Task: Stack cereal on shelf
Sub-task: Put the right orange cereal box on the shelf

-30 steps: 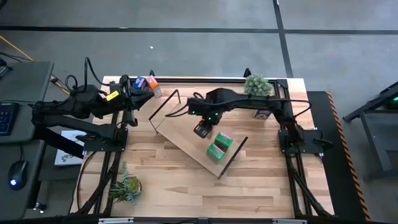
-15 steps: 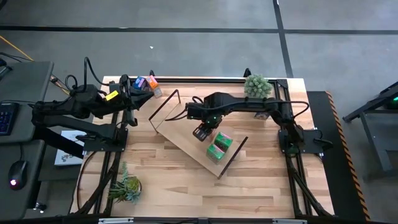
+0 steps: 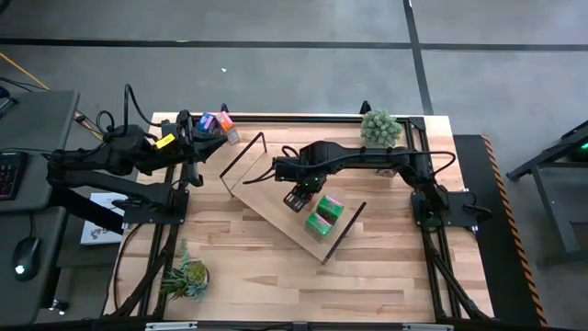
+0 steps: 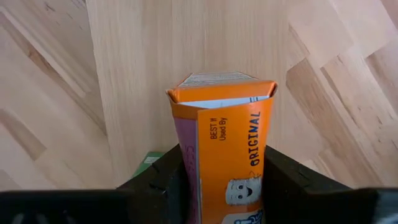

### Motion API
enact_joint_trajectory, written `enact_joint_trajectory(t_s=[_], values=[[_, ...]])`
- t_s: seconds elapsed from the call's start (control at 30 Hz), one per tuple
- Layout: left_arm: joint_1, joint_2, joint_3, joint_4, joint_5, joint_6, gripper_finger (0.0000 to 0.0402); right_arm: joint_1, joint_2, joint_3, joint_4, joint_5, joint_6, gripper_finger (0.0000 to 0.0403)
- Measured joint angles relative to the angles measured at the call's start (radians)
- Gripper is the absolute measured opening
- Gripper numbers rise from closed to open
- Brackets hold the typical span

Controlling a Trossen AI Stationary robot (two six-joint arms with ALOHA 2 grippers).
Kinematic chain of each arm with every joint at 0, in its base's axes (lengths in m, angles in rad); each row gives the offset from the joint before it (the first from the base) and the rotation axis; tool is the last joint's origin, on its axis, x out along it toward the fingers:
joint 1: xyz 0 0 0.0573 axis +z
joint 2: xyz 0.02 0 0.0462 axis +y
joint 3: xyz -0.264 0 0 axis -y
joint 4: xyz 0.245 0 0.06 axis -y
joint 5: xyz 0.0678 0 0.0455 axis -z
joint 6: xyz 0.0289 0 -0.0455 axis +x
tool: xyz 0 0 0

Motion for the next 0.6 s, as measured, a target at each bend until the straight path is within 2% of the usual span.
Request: enact_joint_trajectory(t_s=[0.6], values=[[0.0, 0.0, 0.0, 0.0, 0.0, 0.0, 0.0, 0.002, 0.003, -0.001, 0.003, 0.003, 0.025, 0.0145]])
